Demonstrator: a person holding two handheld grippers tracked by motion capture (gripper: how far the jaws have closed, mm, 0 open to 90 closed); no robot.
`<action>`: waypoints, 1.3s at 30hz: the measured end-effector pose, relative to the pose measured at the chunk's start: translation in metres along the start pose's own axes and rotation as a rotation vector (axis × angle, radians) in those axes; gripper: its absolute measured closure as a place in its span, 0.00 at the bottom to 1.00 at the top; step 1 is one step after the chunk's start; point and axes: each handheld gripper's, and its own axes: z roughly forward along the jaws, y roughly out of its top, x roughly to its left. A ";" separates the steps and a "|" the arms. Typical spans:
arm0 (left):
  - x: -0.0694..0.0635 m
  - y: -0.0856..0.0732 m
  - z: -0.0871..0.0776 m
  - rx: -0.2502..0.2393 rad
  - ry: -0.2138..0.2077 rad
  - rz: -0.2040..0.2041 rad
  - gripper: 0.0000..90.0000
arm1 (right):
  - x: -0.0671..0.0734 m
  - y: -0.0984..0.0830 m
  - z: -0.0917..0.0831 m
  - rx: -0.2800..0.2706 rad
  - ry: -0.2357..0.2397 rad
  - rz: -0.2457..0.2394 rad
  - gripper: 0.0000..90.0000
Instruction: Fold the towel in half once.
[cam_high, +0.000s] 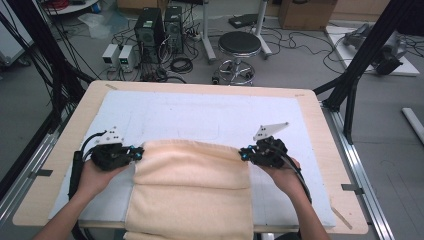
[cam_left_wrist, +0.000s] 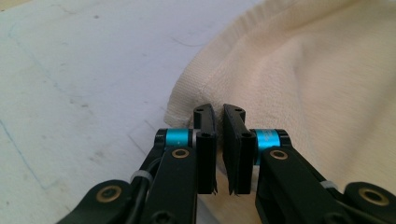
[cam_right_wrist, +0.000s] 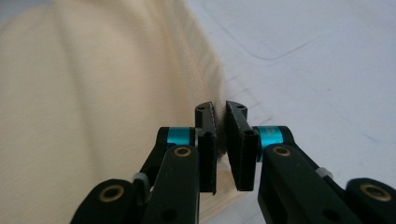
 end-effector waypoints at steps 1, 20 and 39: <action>-0.005 -0.001 -0.005 -0.007 -0.005 0.010 0.93 | 0.009 -0.001 -0.007 -0.003 0.004 -0.012 0.93; -0.033 -0.021 -0.030 -0.003 -0.093 0.084 0.65 | 0.038 -0.019 -0.021 -0.003 0.026 -0.037 0.60; 0.025 -0.018 0.045 0.095 0.036 -0.034 0.56 | -0.024 -0.037 0.036 0.079 -0.043 0.068 0.53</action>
